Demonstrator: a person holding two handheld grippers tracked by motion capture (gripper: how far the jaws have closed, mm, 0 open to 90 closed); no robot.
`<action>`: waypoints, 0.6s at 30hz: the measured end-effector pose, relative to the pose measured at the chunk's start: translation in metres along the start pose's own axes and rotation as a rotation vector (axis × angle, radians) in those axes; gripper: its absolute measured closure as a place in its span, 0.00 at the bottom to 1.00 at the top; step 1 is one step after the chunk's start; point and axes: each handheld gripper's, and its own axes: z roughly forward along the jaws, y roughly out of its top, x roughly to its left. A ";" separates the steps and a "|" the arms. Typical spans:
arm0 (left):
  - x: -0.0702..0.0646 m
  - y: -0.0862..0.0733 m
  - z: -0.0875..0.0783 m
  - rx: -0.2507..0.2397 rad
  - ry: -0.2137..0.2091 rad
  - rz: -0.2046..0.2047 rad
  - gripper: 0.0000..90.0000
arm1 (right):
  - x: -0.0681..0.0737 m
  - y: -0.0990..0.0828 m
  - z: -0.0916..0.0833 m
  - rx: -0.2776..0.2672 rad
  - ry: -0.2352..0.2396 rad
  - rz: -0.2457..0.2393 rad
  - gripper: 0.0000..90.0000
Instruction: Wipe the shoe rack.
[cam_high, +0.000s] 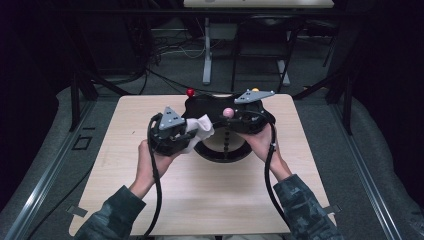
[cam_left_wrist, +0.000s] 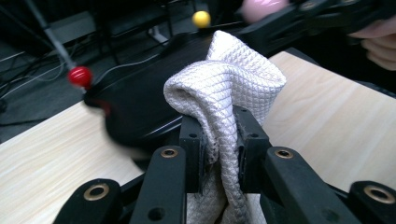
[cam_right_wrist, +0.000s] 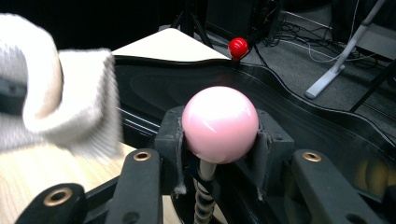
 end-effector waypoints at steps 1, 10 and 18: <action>-0.003 0.002 0.003 0.000 -0.008 0.003 0.85 | 0.000 0.000 0.000 0.001 0.000 0.001 0.67; -0.022 0.009 0.031 0.007 -0.046 0.008 0.85 | -0.001 0.000 0.000 -0.002 0.004 -0.002 0.67; -0.011 0.003 0.019 -0.022 -0.030 -0.023 0.85 | -0.001 0.000 0.000 -0.002 0.002 -0.005 0.67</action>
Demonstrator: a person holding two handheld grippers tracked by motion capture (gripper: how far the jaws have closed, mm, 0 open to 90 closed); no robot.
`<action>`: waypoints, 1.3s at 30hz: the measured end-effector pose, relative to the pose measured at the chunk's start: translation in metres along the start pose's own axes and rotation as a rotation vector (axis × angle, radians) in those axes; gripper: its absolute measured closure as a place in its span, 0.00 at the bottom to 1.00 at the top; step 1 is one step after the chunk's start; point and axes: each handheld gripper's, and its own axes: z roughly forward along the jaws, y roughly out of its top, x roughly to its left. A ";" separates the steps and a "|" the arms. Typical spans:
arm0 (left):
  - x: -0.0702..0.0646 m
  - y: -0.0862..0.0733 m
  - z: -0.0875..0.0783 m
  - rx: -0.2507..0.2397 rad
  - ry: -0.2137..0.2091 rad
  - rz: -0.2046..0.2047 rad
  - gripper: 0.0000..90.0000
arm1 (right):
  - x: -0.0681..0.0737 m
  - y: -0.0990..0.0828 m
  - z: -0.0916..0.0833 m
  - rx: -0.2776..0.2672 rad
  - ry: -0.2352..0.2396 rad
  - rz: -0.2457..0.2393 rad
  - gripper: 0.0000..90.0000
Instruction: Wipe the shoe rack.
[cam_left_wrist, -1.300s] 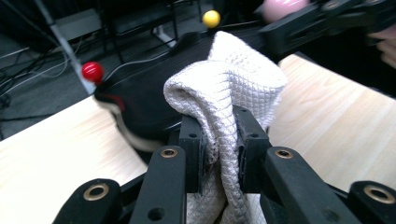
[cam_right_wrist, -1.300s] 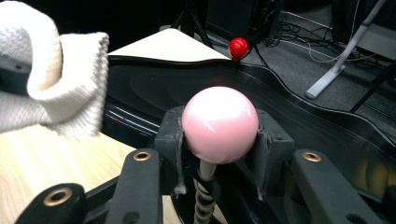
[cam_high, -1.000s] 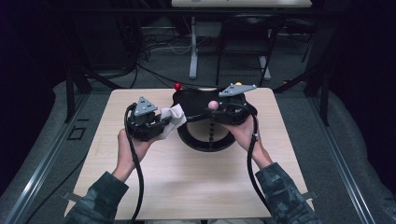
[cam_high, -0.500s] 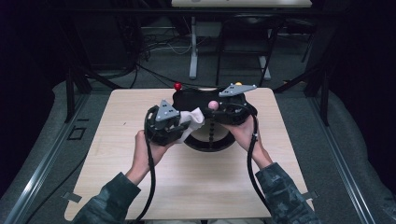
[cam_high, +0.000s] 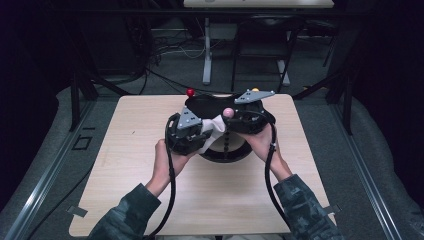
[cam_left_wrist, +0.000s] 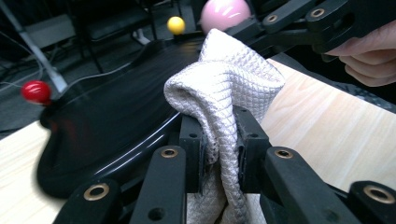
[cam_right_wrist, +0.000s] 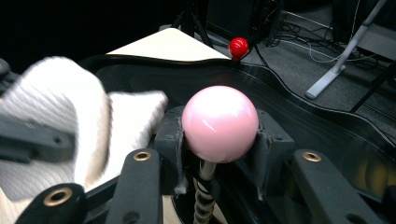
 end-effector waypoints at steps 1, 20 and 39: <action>0.003 -0.002 -0.003 -0.005 0.005 -0.005 0.85 | 0.000 0.000 0.000 0.000 0.002 0.001 0.67; 0.030 -0.030 -0.034 -0.049 0.065 -0.076 0.85 | 0.000 -0.002 -0.004 0.004 0.004 -0.023 0.67; 0.021 -0.049 -0.045 -0.024 0.062 -0.038 0.85 | -0.025 -0.016 -0.036 0.037 0.164 -0.101 0.66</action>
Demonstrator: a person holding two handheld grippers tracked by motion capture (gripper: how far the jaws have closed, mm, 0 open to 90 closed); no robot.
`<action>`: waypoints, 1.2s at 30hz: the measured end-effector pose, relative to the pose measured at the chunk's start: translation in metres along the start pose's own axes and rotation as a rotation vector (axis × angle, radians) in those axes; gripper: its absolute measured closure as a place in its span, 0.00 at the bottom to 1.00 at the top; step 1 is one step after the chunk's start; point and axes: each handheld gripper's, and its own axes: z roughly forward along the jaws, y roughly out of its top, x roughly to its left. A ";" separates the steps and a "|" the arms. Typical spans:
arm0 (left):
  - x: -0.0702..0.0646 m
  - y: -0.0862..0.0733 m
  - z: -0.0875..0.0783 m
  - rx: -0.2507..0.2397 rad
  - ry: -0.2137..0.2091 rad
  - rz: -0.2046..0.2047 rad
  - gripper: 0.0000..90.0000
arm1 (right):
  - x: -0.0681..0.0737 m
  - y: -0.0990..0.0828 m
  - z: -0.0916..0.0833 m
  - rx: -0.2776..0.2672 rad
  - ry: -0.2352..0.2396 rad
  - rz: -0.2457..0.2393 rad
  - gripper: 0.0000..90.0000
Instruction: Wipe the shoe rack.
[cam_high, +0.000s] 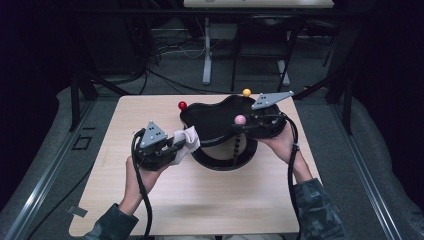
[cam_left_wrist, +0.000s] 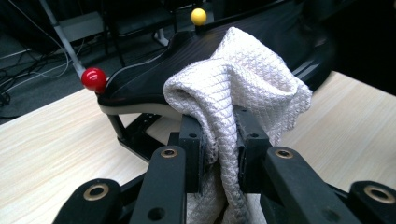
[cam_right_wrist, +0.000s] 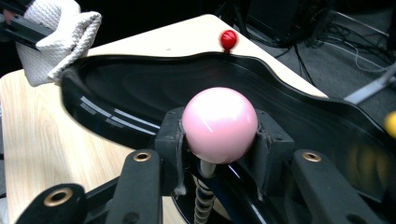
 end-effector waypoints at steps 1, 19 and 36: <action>0.001 -0.001 0.001 0.004 0.000 0.003 0.85 | 0.000 -0.003 -0.003 -0.002 -0.017 0.012 0.66; 0.055 -0.027 0.070 0.091 0.108 -0.101 0.85 | 0.013 -0.019 -0.011 -0.076 -0.172 0.076 0.67; 0.082 -0.025 0.124 0.168 0.208 -0.124 0.85 | -0.001 -0.014 -0.010 -0.042 -0.253 0.075 0.67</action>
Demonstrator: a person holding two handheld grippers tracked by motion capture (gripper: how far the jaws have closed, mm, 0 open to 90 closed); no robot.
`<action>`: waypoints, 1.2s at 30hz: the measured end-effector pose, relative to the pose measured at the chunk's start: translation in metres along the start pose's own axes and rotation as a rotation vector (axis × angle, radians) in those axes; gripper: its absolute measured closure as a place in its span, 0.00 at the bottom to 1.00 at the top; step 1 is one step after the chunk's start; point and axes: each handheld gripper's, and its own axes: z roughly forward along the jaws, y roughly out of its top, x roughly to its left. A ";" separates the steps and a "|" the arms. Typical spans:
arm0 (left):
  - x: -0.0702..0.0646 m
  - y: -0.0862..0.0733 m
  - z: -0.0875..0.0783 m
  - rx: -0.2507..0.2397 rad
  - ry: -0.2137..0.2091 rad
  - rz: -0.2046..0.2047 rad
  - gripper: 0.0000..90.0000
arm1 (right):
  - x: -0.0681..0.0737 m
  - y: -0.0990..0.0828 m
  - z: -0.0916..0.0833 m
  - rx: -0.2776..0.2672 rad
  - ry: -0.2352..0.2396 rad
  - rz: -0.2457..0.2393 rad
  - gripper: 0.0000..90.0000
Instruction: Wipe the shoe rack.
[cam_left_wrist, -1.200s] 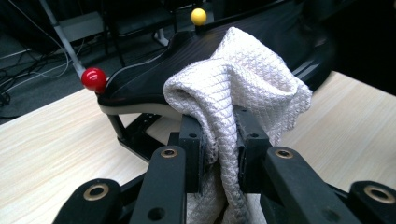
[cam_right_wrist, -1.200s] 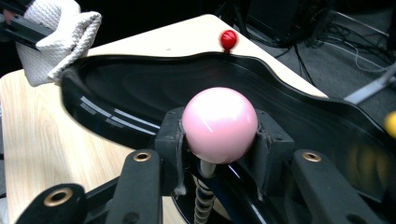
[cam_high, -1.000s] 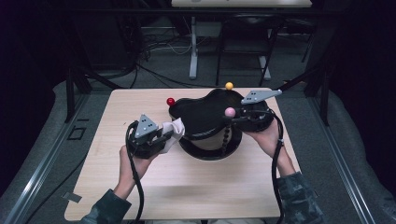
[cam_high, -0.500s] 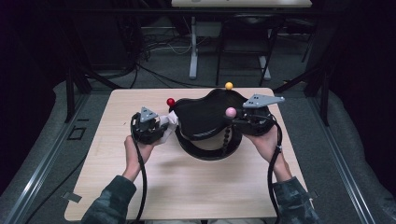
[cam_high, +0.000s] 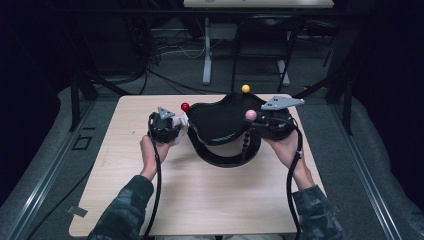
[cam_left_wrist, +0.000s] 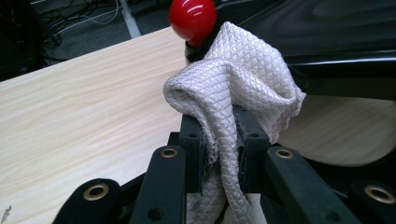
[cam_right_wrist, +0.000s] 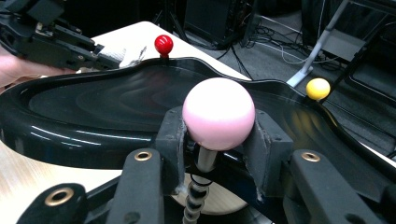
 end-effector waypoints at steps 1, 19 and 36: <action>0.001 0.000 0.003 0.002 0.006 -0.002 0.85 | -0.002 0.001 0.001 0.003 0.001 -0.003 0.67; 0.017 0.001 0.024 0.016 -0.008 -0.061 0.85 | -0.005 0.003 0.002 0.020 0.008 0.001 0.67; -0.018 0.004 -0.026 -0.039 -0.116 0.035 0.85 | -0.005 0.002 0.002 0.011 0.010 0.008 0.68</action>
